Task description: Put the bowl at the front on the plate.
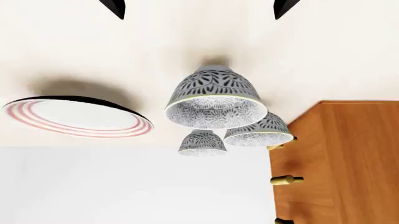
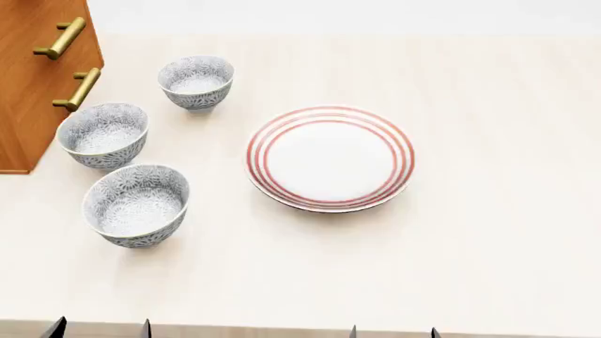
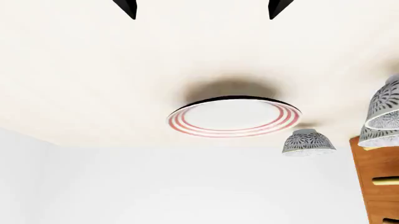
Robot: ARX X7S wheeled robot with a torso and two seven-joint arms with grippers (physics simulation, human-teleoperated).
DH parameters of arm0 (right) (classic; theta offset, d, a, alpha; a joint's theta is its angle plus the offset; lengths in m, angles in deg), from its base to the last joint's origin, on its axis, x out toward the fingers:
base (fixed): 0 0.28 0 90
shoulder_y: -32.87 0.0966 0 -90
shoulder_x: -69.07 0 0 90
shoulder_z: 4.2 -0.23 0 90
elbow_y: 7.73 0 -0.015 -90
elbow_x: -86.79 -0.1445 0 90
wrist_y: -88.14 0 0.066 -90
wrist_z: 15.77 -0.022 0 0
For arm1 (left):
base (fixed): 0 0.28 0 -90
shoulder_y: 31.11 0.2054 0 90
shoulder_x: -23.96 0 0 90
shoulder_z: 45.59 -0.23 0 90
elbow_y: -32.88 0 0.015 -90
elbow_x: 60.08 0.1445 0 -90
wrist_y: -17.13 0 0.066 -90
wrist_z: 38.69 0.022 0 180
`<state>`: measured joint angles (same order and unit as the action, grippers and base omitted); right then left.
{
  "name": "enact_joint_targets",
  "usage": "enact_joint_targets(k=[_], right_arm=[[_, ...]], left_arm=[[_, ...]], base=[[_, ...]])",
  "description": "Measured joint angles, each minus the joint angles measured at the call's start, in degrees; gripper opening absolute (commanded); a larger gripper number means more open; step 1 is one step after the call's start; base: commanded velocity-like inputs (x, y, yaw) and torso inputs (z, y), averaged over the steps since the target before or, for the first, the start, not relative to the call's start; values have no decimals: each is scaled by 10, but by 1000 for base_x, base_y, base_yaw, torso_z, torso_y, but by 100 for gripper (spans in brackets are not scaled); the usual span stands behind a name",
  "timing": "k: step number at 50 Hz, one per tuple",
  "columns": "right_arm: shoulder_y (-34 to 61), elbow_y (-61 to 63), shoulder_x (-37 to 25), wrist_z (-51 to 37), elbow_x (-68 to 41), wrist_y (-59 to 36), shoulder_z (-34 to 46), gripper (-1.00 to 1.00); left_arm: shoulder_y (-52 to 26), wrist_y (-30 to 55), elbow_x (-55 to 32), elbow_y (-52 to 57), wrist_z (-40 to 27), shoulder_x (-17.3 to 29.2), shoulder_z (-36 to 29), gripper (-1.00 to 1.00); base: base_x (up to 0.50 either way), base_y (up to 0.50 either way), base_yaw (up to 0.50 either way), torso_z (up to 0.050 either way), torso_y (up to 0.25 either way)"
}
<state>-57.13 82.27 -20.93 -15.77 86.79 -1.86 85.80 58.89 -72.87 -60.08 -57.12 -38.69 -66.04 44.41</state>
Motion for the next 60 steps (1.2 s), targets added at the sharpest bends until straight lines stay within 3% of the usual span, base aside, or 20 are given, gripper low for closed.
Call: enact_joint_targets(k=[25, 43, 60], right_arm=[[-2, 38, -26, -41, -15, -68, 39, 100], [36, 269, -52, -64, -14, -315, 74, 100], [161, 483, -74, -72, -16, -610, 75, 100]], left_arm=[[24, 44, 4, 74, -43, 37, -45, 100], [14, 206, 3, 264, -49, 56, -69, 100], [-113, 461, -19, 432, -52, 54, -79, 100]], base=[[0, 0, 0, 0, 0], [0, 0, 0, 0, 0], [0, 0, 0, 0, 0]])
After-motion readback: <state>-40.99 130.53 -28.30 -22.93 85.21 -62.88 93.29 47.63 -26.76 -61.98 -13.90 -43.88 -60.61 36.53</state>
